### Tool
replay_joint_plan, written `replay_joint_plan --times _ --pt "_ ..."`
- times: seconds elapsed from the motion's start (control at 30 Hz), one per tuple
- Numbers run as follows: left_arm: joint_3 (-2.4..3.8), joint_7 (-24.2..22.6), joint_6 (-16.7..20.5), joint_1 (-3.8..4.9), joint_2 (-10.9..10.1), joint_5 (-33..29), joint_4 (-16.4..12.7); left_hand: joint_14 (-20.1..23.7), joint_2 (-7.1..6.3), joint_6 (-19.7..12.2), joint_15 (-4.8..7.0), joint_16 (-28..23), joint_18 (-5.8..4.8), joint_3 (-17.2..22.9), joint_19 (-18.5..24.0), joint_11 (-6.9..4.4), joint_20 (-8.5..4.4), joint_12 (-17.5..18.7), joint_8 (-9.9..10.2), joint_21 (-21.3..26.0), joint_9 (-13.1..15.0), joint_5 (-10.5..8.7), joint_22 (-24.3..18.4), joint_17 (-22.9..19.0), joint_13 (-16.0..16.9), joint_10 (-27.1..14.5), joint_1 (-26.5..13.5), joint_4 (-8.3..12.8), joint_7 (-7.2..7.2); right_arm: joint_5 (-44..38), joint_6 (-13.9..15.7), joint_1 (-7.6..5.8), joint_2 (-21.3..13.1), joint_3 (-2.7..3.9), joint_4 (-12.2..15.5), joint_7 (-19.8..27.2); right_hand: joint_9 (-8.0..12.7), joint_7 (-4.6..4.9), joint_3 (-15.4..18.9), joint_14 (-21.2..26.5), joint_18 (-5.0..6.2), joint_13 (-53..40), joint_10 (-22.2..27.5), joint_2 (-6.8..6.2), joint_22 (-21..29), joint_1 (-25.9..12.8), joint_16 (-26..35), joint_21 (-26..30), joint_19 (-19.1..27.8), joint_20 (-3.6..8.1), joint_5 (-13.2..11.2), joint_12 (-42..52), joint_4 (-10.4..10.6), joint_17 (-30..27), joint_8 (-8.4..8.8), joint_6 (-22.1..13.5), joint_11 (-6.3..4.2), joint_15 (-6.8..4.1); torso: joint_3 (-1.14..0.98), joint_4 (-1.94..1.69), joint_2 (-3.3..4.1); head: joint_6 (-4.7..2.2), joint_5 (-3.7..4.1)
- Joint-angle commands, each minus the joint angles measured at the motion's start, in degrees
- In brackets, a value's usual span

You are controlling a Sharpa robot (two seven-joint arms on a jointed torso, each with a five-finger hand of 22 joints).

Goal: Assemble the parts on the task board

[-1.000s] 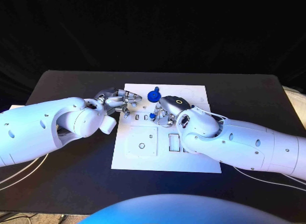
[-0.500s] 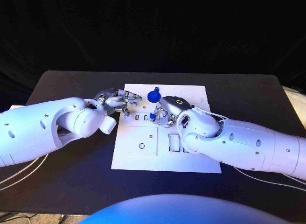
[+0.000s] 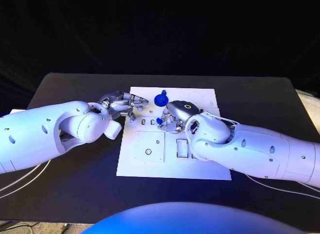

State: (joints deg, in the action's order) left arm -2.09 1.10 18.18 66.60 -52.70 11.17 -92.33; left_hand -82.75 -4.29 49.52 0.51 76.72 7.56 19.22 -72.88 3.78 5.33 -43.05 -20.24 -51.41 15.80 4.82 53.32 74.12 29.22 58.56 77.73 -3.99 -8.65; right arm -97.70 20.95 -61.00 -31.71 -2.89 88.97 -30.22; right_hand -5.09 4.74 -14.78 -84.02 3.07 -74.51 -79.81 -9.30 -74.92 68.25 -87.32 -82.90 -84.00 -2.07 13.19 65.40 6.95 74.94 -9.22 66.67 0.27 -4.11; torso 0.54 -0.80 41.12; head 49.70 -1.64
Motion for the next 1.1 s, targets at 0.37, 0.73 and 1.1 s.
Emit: replay_joint_plan --times 0.37,0.73,1.1 --pt "0.04 -0.3 -0.4 -0.01 0.1 0.1 0.0 0.4 0.01 0.5 -0.03 0.2 1.10 0.1 0.3 -0.12 0.18 -0.2 0.2 0.4 0.0 -0.10 0.0 -0.1 -0.1 -0.4 0.6 0.4 0.04 -0.6 -2.3 0.11 -0.5 -0.08 0.4 -0.4 0.0 0.09 0.3 -5.2 -0.21 -0.1 0.3 -0.42 -2.3 0.5 0.4 0.3 -0.2 -0.44 -0.2 -0.2 0.0 11.7 0.33 -0.4 0.03 0.52 0.01 -0.02 0.02 0.17 -0.08" --pt "0.04 -0.3 -0.3 -0.02 0.1 0.1 0.0 0.4 0.04 0.5 -0.04 0.2 1.11 0.1 0.3 -0.12 0.19 -0.2 0.3 0.5 -0.1 -0.09 -0.1 -0.1 -0.1 -0.4 0.6 0.4 0.04 -0.6 -2.6 0.12 -0.7 -0.09 0.6 -0.3 0.0 0.08 0.3 -5.2 -0.21 -0.1 0.4 -0.43 -2.3 1.1 0.4 0.3 -0.2 -0.44 -0.1 -0.2 -0.2 11.6 0.31 -0.4 0.01 0.50 0.01 0.01 0.01 0.30 -0.06" --pt "0.04 -0.3 -0.3 -0.02 0.1 0.1 0.0 0.4 0.04 0.5 -0.04 0.2 1.11 0.1 0.3 -0.12 0.19 -0.2 0.3 0.5 -0.1 -0.09 -0.1 -0.1 -0.1 -0.4 0.6 0.4 0.04 -0.6 -2.8 0.15 -0.8 -0.15 1.2 0.0 0.0 0.08 0.3 -5.2 -0.20 -0.1 0.4 -0.47 -2.2 1.6 0.4 0.4 -0.2 -0.43 -0.1 -0.2 -0.3 11.6 0.29 -0.4 0.00 0.49 0.01 -0.01 0.00 0.30 -0.01"
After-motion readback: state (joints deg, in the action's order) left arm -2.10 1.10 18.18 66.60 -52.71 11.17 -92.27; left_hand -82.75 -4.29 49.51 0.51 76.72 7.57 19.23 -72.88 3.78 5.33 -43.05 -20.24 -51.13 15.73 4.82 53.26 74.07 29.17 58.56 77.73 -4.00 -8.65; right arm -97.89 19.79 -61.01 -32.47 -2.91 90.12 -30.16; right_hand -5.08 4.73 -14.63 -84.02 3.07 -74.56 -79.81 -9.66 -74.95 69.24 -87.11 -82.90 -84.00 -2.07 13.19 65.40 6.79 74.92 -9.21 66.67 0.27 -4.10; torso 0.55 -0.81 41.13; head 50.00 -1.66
